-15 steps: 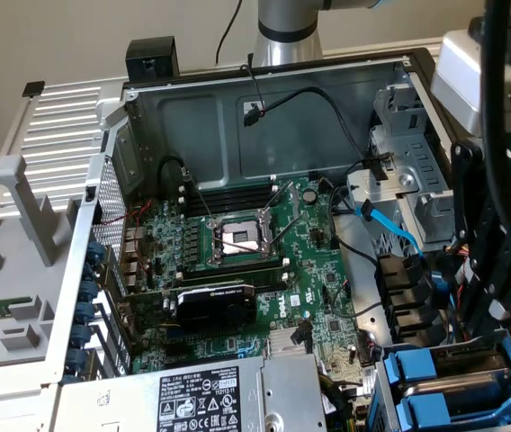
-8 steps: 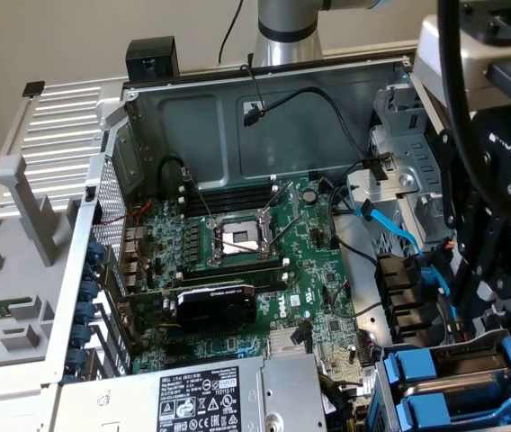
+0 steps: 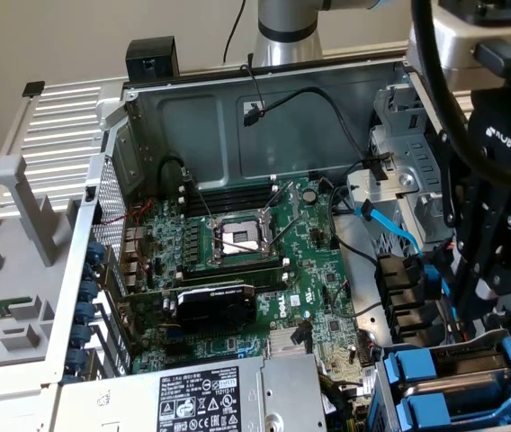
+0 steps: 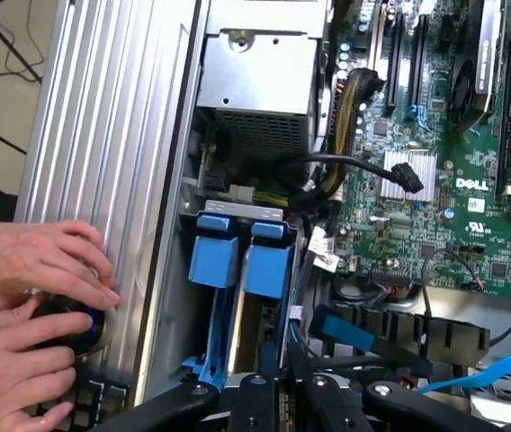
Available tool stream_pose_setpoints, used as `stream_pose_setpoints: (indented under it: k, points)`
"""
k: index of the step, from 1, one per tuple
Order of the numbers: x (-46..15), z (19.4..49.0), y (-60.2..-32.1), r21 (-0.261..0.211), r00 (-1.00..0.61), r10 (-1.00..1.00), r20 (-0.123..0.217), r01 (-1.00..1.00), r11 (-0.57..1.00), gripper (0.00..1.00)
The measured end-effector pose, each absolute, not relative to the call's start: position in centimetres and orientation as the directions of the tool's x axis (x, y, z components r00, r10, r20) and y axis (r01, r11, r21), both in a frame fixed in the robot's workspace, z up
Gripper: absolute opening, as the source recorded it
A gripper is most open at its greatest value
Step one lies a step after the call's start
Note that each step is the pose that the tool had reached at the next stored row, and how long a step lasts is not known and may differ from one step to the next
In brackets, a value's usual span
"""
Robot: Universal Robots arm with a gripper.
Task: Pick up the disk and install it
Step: 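Insert the first disk wire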
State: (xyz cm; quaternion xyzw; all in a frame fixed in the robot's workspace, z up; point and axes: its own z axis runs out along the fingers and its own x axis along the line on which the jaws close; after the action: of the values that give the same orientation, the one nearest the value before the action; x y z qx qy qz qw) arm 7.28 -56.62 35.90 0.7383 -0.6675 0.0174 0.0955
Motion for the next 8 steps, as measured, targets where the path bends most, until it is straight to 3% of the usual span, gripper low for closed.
stream_pose_setpoints:
  k: [8]
  points:
    - [7.29,35.87,-56.73,0.126,0.053,-0.987,0.155,-0.991,-0.033,0.17]
